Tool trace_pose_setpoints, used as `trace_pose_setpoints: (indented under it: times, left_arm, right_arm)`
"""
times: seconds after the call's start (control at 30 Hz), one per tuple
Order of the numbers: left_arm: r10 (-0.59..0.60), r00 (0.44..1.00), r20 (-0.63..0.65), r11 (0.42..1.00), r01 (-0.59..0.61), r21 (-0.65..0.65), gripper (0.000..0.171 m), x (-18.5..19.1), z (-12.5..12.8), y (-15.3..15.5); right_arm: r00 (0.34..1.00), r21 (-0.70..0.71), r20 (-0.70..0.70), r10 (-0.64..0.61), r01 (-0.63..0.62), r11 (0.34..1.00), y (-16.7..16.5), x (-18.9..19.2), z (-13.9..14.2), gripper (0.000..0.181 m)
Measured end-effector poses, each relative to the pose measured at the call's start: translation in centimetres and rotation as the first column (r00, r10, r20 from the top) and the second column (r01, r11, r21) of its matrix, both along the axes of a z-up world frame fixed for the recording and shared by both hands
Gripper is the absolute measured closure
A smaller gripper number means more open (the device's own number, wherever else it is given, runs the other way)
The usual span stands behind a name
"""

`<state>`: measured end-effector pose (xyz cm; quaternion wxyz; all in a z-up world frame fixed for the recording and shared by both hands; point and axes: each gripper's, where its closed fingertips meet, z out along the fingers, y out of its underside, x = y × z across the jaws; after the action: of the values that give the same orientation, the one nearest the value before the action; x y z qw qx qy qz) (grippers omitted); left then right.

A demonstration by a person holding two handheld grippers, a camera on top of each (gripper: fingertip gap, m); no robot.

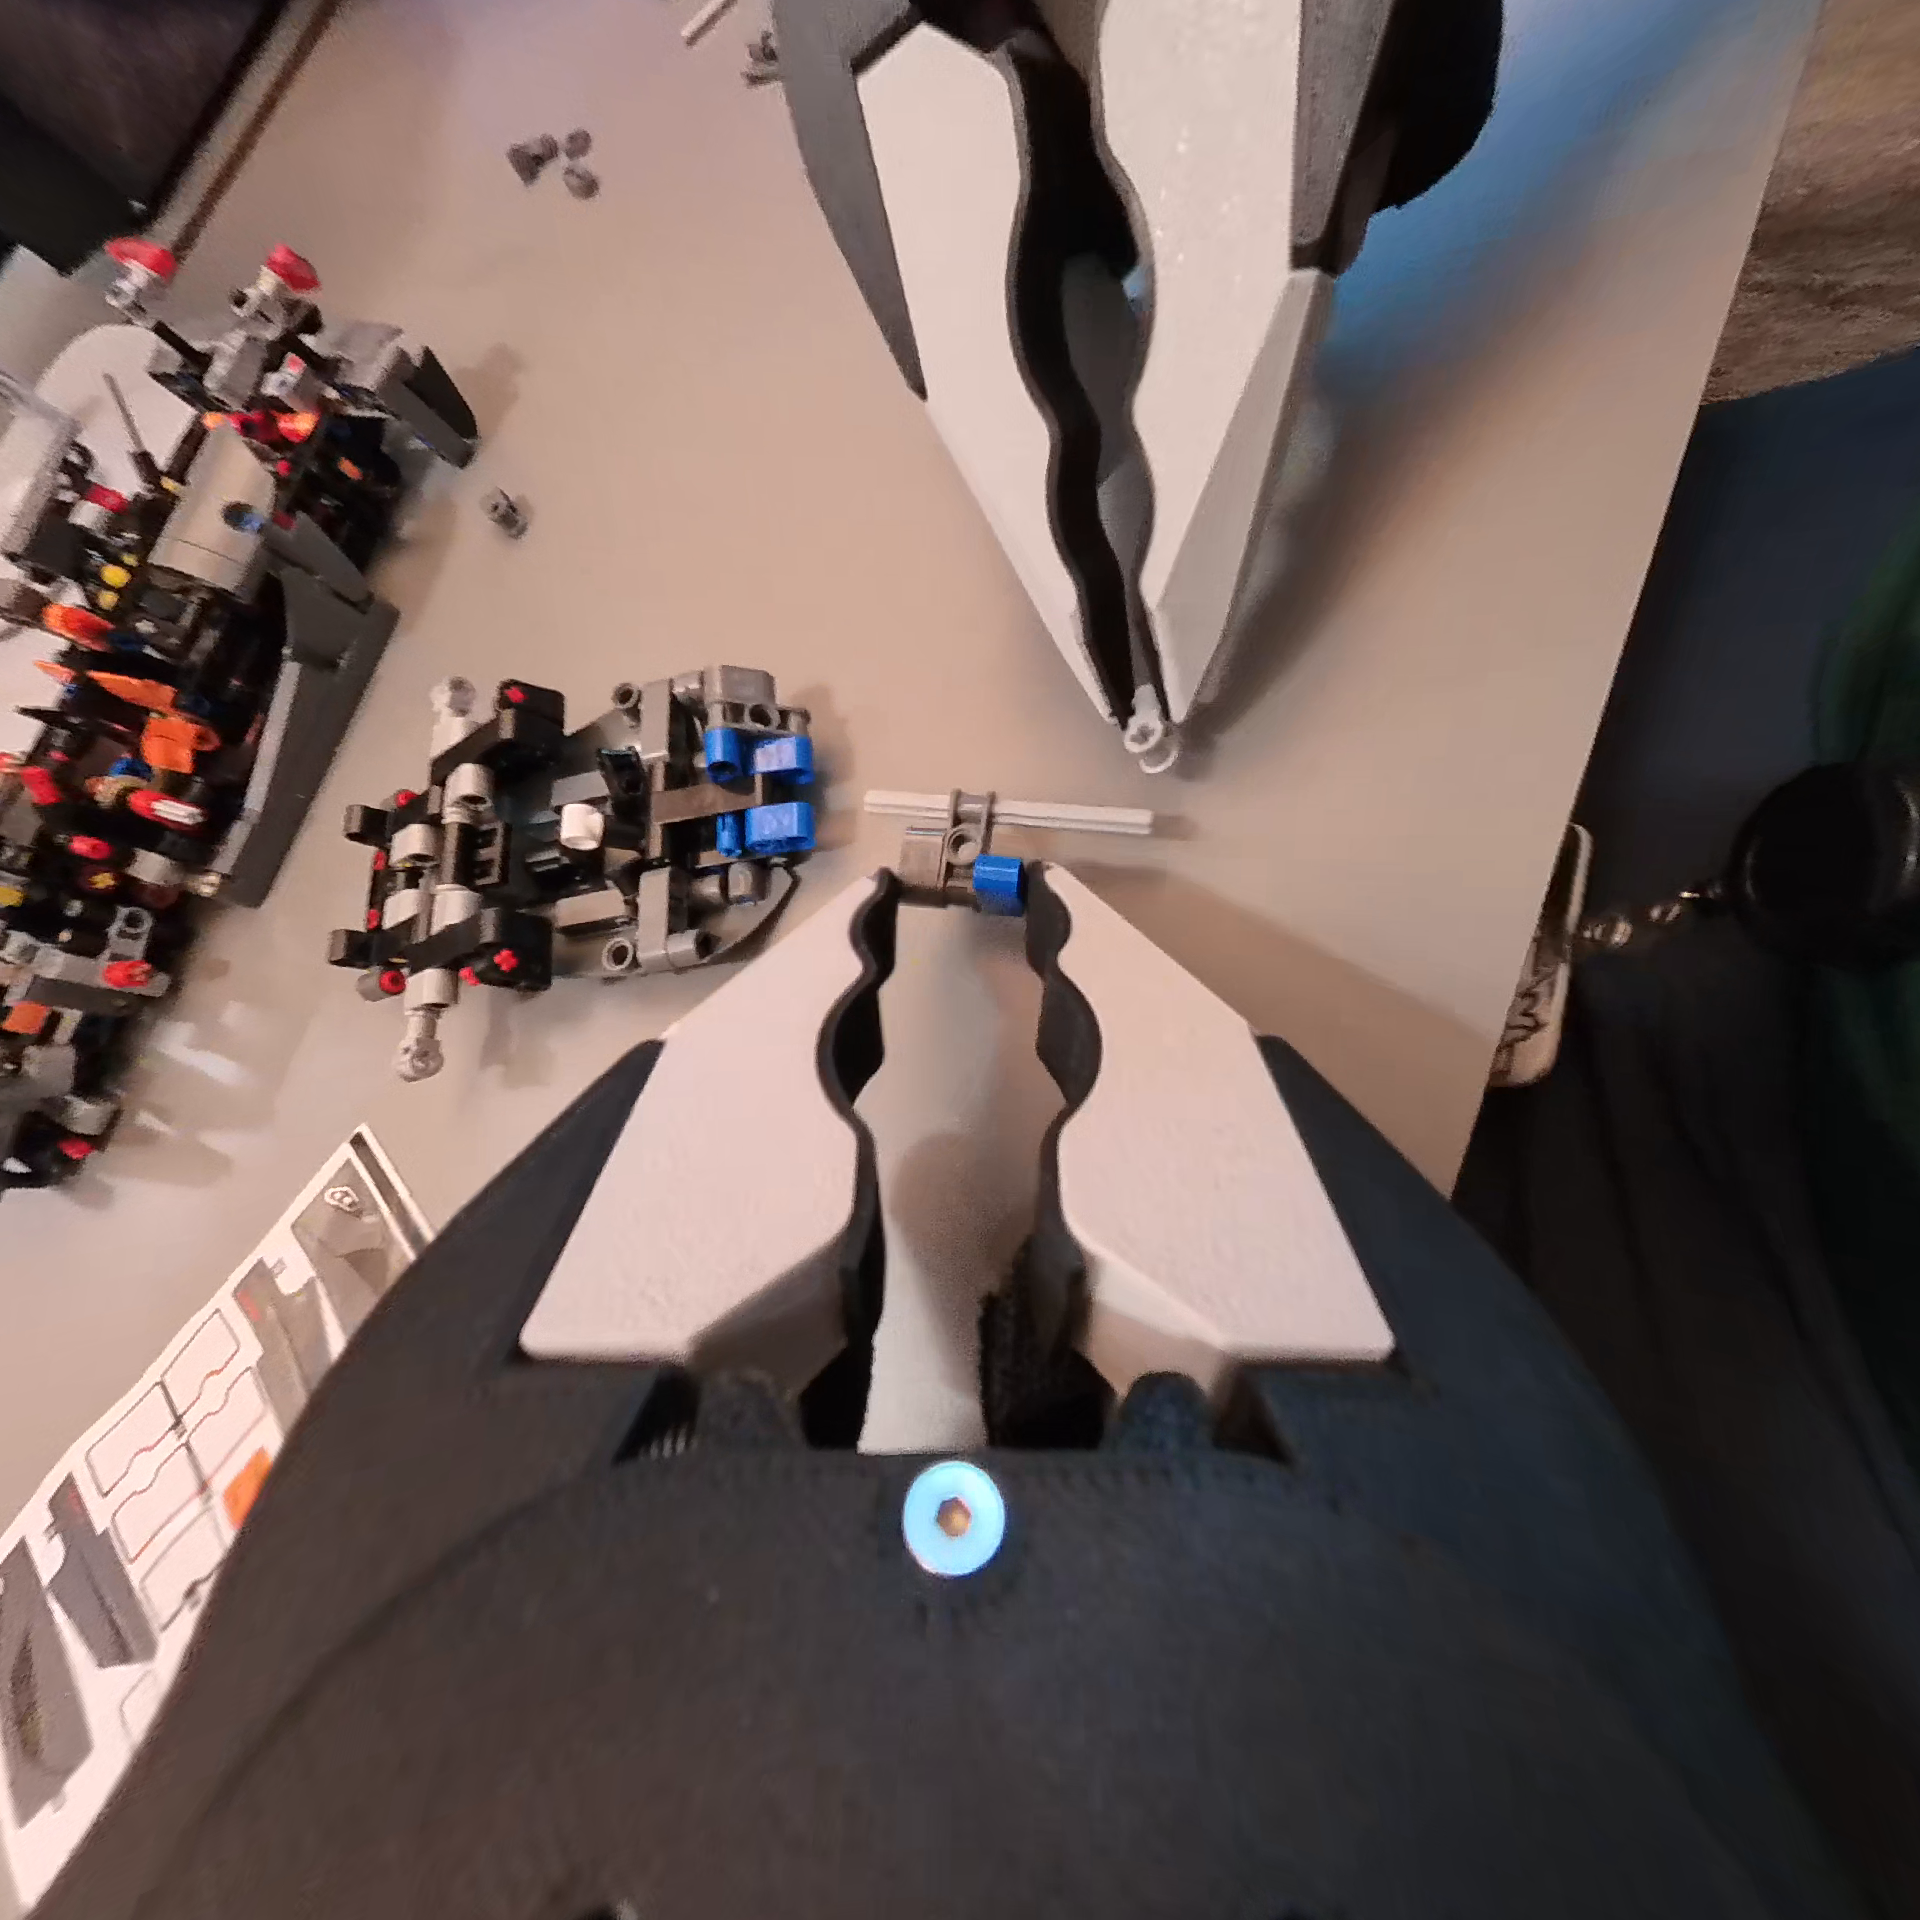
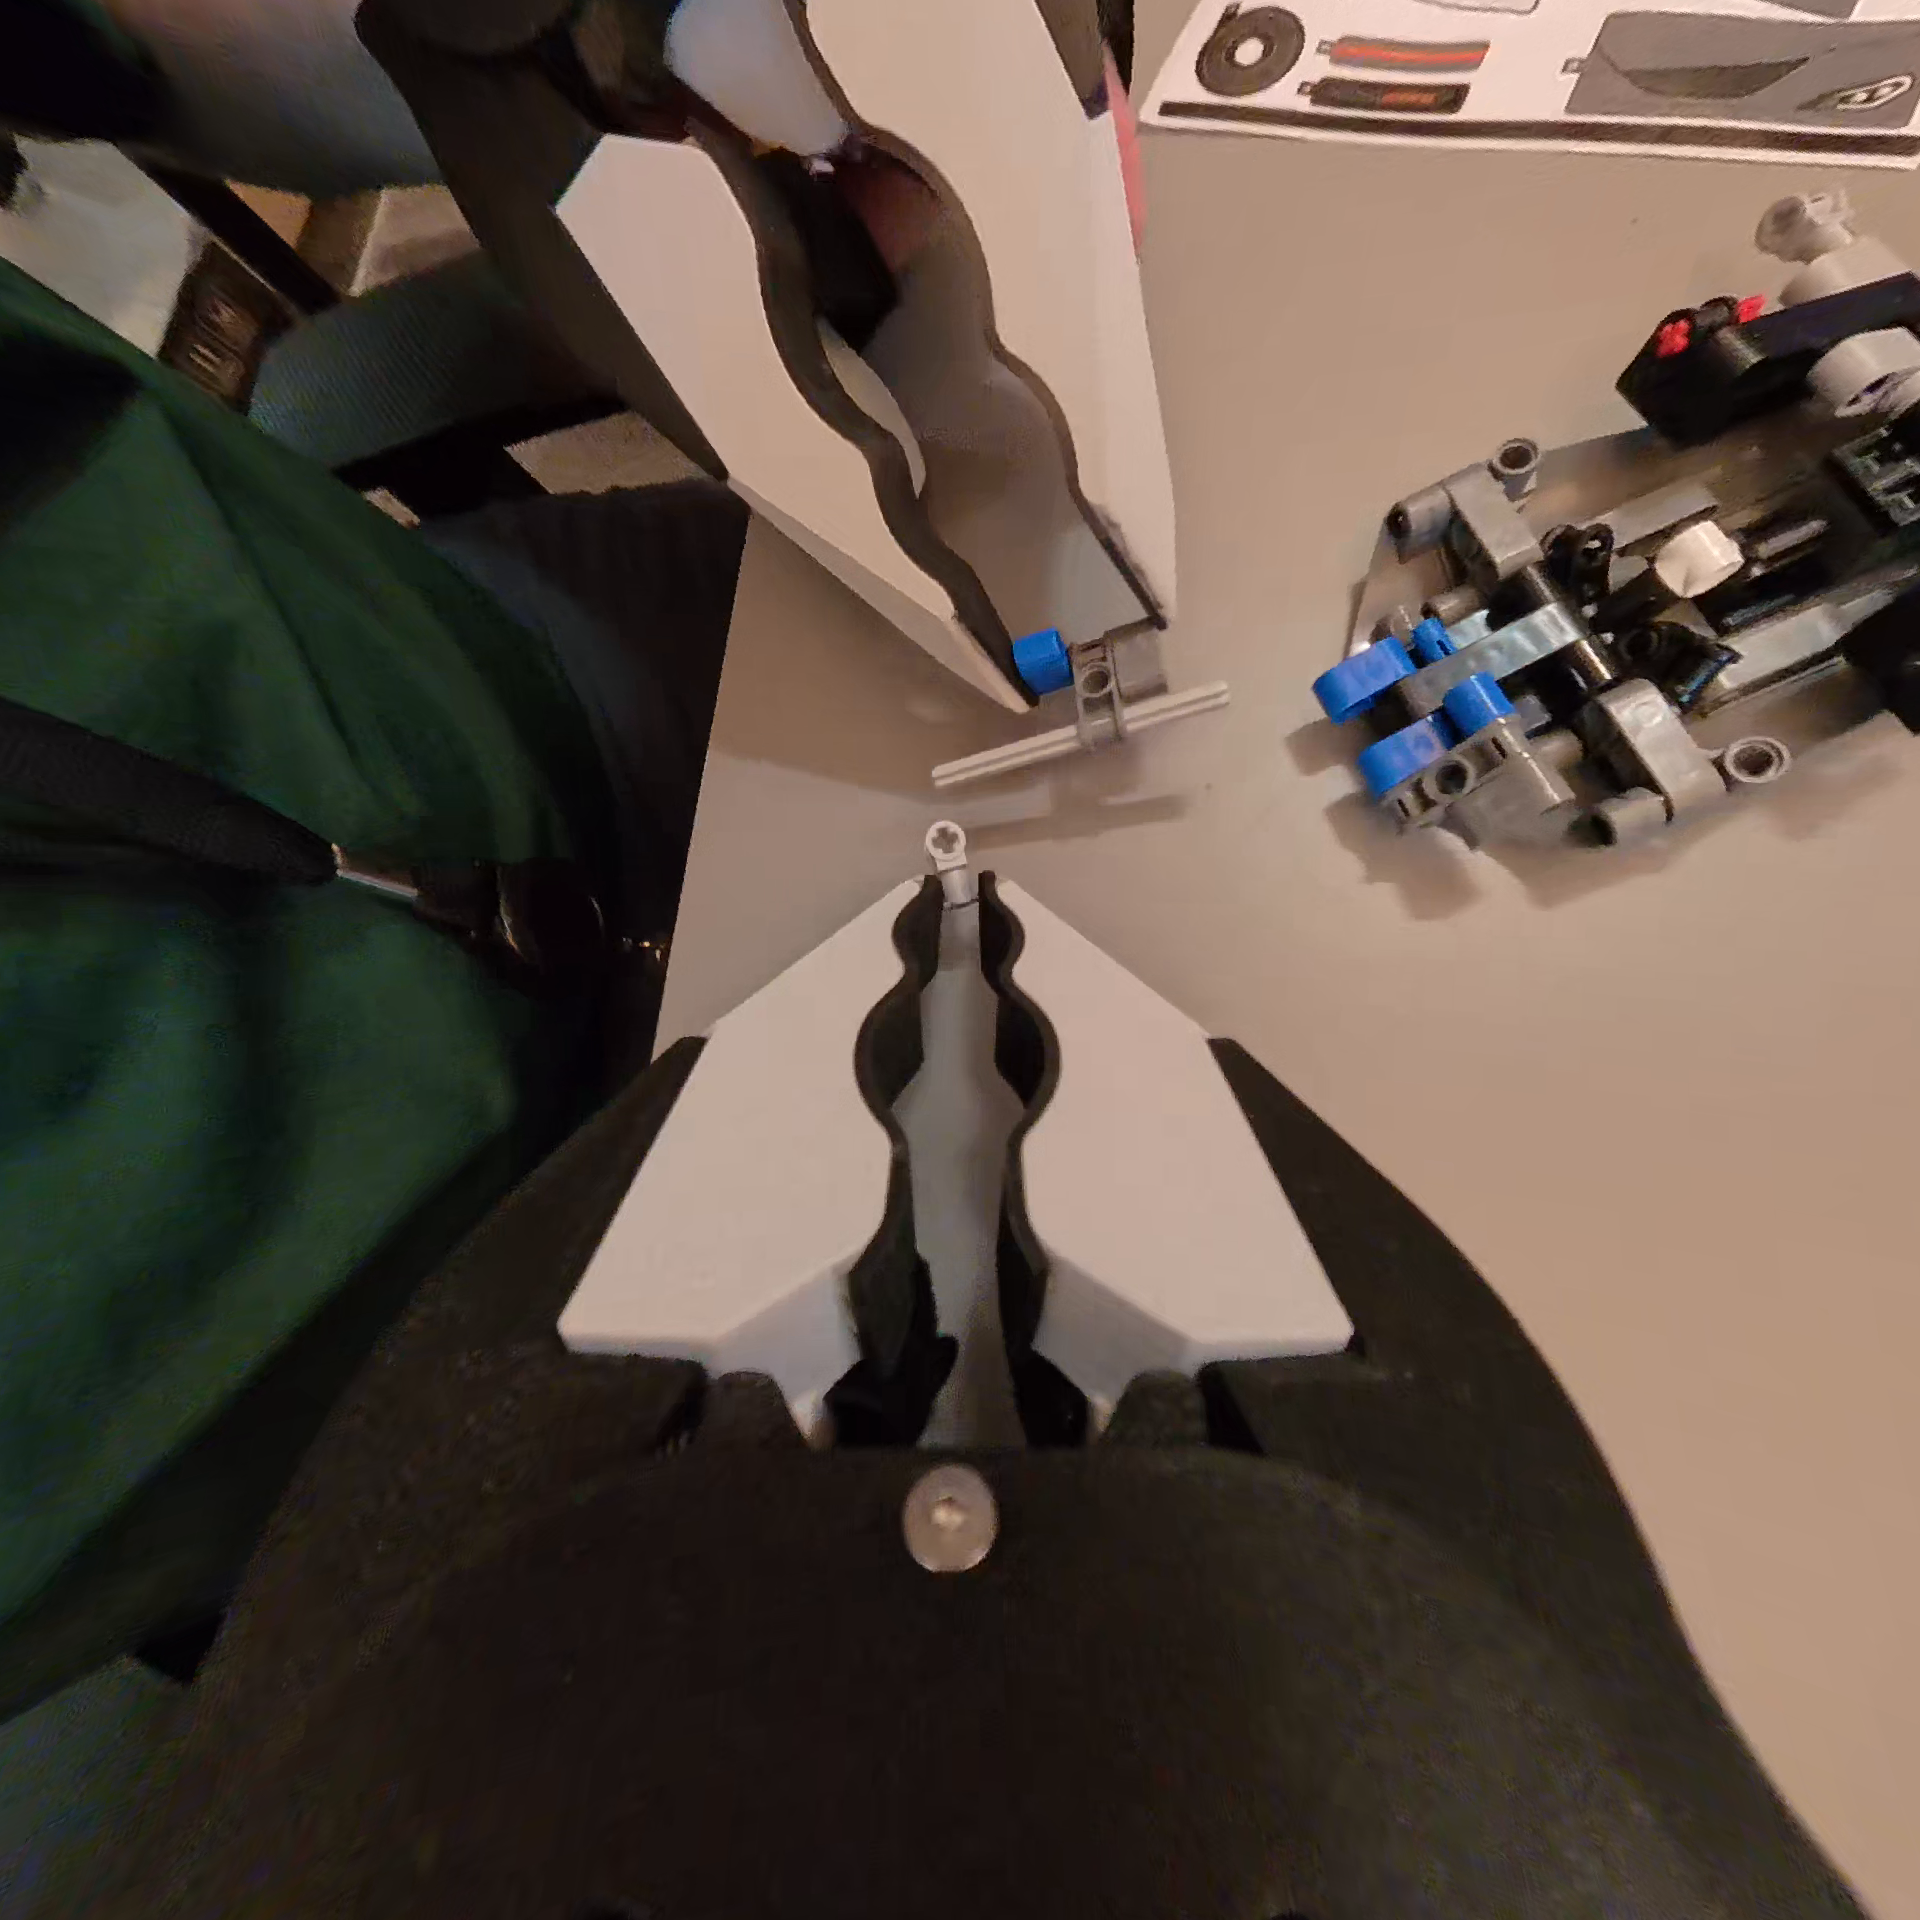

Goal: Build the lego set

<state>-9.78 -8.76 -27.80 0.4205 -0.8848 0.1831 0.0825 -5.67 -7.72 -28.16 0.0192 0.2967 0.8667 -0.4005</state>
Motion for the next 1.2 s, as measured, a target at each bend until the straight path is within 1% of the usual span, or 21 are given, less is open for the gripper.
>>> trace_pose_setpoints:
  times: [0.2,0.33,0.47,0.63,0.7,0.9,0.97,1.07,1.2]
  left_arm:
    - [0.006,0.999,-0.054,1.0,-0.007,-0.006,0.149,-1.3,0.4,-0.2]
    - [0.0,0.999,-0.053,1.0,0.0,0.004,0.149,-1.8,0.9,0.0]
    - [-0.001,0.995,-0.099,1.0,0.002,0.004,0.149,-1.7,0.8,0.4]
    - [0.014,0.985,-0.171,0.999,-0.006,0.048,0.149,-1.5,1.3,0.8]
    - [0.041,0.978,-0.206,0.997,-0.027,0.072,0.149,-1.8,1.7,0.9]
    - [0.049,0.953,-0.298,0.995,-0.019,0.103,0.149,-1.8,2.1,1.0]
    - [0.089,0.938,-0.334,0.991,-0.051,0.123,0.149,-2.3,2.4,1.1]
    - [0.068,0.924,-0.377,0.988,-0.011,0.151,0.149,-1.9,2.7,1.4]
    - [0.046,0.887,-0.46,0.991,0.017,0.134,0.149,-1.6,2.0,1.5]
  right_arm:
    - [0.999,-0.029,0.01,-0.044,0.044,0.999,0.5,-0.1,0.2,0.176]
    - [0.997,-0.034,0.033,-0.07,0.071,0.997,0.9,-0.2,0.1,0.176]
    - [0.992,-0.054,0.093,-0.086,0.092,0.994,0.8,-0.4,0.1,0.176]
    - [0.984,-0.087,0.161,-0.077,0.091,0.992,0.2,-0.7,0.0,0.176]
    - [0.981,-0.083,0.179,-0.078,0.094,0.992,0.1,-0.8,-0.1,0.176]
    - [0.974,-0.073,0.211,-0.08,0.097,0.993,-0.3,-1.1,-0.2,0.176]
    - [0.97,-0.073,0.229,-0.078,0.097,0.993,-0.4,-1.1,-0.4,0.176]
    - [0.966,-0.065,0.242,-0.084,0.103,0.993,-0.5,-1.2,-0.5,0.176]
    - [0.958,-0.059,0.265,-0.114,0.134,0.989,-0.4,-1.7,-0.6,0.176]
